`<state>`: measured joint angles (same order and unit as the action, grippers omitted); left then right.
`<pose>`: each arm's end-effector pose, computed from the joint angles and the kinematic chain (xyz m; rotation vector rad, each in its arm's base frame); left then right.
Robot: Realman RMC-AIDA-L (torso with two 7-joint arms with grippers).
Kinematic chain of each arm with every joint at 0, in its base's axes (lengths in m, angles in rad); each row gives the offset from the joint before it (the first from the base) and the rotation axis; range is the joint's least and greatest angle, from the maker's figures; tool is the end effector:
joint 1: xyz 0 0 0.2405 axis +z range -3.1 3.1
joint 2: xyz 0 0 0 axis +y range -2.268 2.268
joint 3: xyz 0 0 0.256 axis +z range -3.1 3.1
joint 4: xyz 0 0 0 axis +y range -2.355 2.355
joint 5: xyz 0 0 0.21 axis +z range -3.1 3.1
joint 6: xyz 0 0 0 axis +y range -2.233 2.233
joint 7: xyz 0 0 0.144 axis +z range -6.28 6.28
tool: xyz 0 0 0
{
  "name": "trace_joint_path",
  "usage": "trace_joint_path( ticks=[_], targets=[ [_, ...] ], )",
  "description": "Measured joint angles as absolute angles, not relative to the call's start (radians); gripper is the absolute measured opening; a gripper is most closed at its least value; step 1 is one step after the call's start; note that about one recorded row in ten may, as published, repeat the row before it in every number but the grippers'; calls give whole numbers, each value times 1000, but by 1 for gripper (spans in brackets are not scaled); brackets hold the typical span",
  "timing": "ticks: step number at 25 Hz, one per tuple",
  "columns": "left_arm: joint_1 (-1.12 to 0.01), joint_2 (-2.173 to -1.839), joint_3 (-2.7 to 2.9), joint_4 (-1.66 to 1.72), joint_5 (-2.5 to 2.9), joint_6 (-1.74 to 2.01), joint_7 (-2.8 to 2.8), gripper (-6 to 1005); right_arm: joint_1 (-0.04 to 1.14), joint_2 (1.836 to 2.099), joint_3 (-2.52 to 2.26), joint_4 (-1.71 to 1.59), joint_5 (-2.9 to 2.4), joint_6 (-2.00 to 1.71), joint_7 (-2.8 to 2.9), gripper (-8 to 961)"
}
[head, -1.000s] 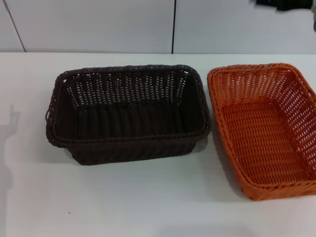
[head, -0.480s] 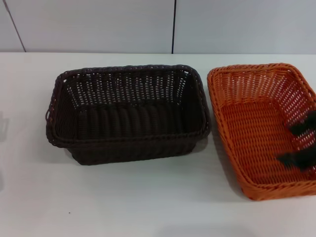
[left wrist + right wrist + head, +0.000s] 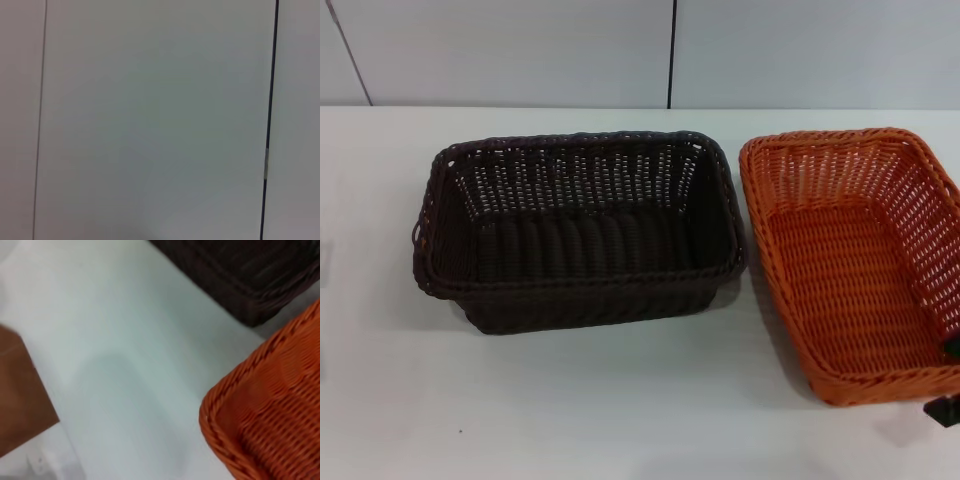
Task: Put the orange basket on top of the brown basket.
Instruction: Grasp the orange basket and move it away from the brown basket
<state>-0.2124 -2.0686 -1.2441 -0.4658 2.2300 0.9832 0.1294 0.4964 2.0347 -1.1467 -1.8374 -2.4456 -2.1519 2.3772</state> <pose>-0.3810 0.3029 0.0340 -1.1674 -0.7096 -0.5208 0.1604 0.2792 0.0941 -2.8057 0.7107 -0.5540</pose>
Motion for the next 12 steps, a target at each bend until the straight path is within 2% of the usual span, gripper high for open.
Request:
trace_joint_path(
  ticks=[1,5,12],
  targets=[
    [-213,-2069,-1243,-466,2231,983,129,840,495,2051,-1166,-1832,-2502,-2138,2354,717],
    [-213,-2069,-1239,-465,2234,982,126,840,501,2066,-1201,-1828,-2569,-2114,2335,716],
    [-211,-2069,-1237,-465,2236,983,123,840,506,2069,-1270,-1813,-2602,-2078,2333,692]
  ],
)
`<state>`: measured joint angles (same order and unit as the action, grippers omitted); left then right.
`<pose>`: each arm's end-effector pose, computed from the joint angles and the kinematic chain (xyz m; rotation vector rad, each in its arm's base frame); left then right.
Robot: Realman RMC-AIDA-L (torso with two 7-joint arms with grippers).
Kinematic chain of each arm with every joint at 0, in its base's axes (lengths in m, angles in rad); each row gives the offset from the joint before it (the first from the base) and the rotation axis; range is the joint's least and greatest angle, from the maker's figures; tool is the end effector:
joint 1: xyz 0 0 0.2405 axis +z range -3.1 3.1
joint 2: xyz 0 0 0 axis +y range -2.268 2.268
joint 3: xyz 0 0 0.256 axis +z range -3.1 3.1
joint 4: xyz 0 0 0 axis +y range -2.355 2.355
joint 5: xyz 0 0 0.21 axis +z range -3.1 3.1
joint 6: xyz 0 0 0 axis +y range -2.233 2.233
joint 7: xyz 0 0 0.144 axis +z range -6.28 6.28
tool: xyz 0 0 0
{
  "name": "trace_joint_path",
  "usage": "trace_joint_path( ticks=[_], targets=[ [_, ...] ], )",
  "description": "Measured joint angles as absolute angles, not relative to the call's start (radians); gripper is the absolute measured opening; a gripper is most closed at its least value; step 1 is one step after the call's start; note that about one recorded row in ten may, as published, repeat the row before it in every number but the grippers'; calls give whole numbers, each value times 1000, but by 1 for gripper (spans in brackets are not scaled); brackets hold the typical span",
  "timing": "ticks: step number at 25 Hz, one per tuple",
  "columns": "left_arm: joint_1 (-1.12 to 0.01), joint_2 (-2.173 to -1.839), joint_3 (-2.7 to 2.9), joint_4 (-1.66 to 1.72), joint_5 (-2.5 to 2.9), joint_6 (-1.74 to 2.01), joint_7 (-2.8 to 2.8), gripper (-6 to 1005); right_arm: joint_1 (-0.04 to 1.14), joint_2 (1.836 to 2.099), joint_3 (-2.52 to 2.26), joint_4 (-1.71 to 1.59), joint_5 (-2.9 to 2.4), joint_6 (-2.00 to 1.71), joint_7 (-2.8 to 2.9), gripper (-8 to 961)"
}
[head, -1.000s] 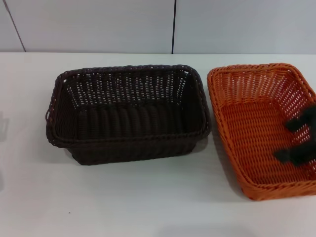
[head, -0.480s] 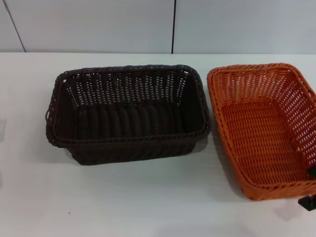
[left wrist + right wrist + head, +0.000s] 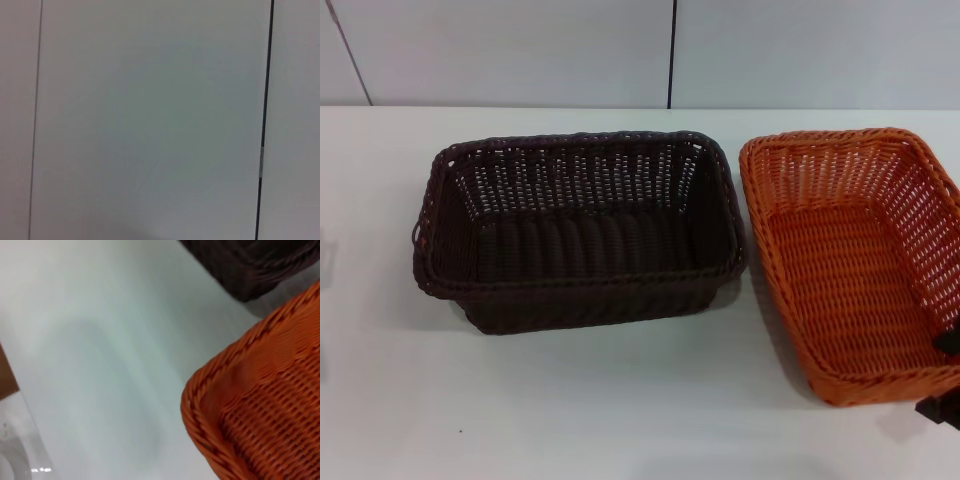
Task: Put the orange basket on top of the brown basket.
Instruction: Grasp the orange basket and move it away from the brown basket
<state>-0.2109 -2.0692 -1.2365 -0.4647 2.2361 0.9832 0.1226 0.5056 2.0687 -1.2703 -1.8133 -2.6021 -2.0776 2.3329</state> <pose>-0.3803 0.3024 0.0319 -1.1782 -0.7108 -0.5242 0.1615 0.2881 0.0721 -2.7589 0.6079 -0.7125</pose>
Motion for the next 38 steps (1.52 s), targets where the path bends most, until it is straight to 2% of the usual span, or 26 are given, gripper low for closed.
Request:
trace_joint_path(
  ticks=[19,34,37,38],
  targets=[
    [-214,-2063,-1244,-456,2245,977,130,840,527,2072,-1366,-1592,-2663,-1915,2333,614],
    [-214,-2062,-1244,-438,2245,986,122,840,523,2077,-1413,-1586,-2733,-1826,2355,553],
    [-215,-2062,-1244,-437,2245,986,122,840,514,2078,-1413,-1631,-2730,-1816,2378,319],
    [-215,-2062,-1244,-437,2245,986,122,840,509,2078,-1413,-1657,-2729,-1810,2392,305]
  ],
)
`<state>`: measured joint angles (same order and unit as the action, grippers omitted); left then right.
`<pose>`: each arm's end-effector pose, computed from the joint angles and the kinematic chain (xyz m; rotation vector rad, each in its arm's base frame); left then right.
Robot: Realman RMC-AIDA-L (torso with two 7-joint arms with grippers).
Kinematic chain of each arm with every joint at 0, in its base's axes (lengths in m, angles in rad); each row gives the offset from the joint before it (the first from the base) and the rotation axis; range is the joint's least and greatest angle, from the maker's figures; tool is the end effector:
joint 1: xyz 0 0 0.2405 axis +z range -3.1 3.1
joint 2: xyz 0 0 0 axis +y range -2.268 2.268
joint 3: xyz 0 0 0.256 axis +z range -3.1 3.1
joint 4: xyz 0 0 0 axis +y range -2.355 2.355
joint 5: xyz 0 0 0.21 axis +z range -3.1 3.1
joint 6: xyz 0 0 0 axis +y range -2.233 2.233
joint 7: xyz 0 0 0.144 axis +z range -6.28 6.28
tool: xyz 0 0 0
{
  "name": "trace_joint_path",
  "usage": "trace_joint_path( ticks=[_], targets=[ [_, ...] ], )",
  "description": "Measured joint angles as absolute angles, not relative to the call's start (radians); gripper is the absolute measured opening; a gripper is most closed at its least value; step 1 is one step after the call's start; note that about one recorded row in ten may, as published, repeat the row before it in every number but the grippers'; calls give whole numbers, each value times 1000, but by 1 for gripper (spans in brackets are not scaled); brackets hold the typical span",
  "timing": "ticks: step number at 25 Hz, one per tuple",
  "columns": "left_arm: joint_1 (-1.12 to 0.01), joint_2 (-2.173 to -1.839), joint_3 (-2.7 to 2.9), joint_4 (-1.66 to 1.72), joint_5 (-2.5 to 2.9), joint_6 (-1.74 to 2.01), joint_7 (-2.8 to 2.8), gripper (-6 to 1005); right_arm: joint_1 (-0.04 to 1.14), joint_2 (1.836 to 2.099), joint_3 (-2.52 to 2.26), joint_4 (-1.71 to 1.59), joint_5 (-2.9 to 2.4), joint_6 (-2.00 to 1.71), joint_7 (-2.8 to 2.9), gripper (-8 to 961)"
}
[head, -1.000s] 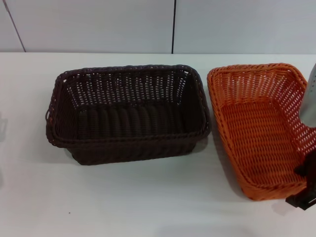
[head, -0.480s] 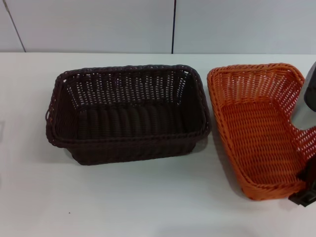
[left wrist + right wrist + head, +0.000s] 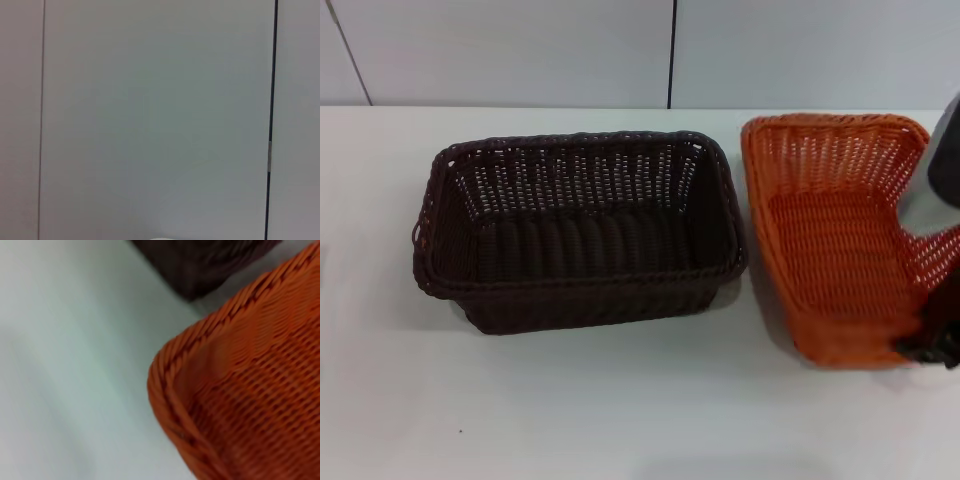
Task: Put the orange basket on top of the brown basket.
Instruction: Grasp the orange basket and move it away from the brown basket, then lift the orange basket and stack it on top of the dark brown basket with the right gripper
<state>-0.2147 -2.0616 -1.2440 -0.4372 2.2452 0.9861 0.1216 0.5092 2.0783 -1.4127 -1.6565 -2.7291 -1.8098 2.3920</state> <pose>-0.3871 0.2999 0.0356 -1.1808 -0.7022 -0.4954 0.1763 0.3192 0.0386 -2.6215 0.6070 -0.7545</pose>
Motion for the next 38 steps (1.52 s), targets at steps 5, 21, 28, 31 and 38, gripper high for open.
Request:
trace_joint_path(
  ticks=[5,21,28,31,38],
  targets=[
    [-215,-2062,-1244,-431,2245,987,122,840,502,2078,-1405,-1788,-2733,-1806,2460,234],
    [-214,-2061,-1245,-422,2244,1004,121,840,560,2073,-1559,-2046,-2828,-1728,2349,172],
    [-213,-2063,-1245,-418,2241,1004,120,840,523,2076,-1776,-2057,-2889,-1655,1957,169],
    [-209,-2065,-1243,-418,2241,1003,103,840,510,2074,-1831,-2054,-2913,-1589,1843,168],
    [-208,-2068,-1236,-418,2239,997,68,840,478,2064,-1835,-2041,-2909,-1447,1639,165]
  ],
)
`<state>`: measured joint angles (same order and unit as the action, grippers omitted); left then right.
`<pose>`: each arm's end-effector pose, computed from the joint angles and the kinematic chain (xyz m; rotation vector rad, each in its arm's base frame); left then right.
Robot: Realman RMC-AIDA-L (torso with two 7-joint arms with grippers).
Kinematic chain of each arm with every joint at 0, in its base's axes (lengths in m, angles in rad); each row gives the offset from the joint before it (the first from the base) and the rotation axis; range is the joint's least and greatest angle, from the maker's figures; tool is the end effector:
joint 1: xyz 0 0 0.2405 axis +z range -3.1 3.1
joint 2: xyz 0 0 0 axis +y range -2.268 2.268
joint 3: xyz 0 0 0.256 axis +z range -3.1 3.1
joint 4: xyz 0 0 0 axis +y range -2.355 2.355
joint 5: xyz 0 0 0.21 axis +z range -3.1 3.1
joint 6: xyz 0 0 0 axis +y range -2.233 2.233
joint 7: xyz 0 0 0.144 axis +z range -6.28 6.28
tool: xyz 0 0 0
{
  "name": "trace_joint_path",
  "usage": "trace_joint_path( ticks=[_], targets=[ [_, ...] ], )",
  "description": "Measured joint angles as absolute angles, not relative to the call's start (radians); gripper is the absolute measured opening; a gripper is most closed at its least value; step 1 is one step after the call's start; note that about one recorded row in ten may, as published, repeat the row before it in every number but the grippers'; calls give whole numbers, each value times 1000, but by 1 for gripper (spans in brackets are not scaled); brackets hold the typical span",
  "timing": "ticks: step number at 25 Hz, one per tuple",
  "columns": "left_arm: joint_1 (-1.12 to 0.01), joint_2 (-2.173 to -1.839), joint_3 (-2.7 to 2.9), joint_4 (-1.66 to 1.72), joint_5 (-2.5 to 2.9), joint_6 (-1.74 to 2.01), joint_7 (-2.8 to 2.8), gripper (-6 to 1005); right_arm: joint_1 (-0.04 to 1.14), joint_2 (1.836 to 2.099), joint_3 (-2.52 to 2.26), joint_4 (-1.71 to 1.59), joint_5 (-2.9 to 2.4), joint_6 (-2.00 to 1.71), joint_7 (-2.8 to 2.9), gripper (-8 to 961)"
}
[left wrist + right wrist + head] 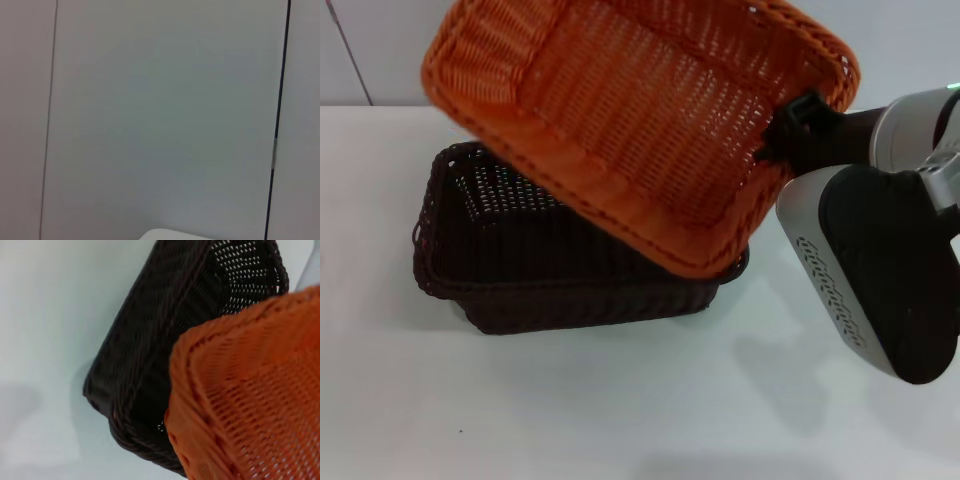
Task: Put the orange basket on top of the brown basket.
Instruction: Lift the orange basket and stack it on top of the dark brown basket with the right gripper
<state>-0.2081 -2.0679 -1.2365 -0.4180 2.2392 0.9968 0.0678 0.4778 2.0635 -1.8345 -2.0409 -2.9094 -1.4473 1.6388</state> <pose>-0.3913 0.2935 0.0326 -1.1608 -0.7425 -0.5239 0.0600 0.3106 0.0205 -2.2099 -1.1946 -0.8063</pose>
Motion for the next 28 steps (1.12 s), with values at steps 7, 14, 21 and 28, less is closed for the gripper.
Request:
trace_joint_path(
  ticks=[7,14,21,28],
  targets=[
    [-216,-2070,-1234,-430,2237,990,64,840,456,2068,-1846,-1956,-2895,-1317,1487,162],
    [-218,-2072,-1233,-431,2238,989,56,840,425,2072,-1849,-1946,-2798,-1285,1339,160],
    [-213,-2072,-1234,-431,2237,989,55,840,370,2072,-1813,-1957,-2759,-1277,1256,157],
    [-217,-2072,-1232,-431,2235,988,55,840,354,2071,-1805,-1911,-2765,-1203,1273,155]
  ],
)
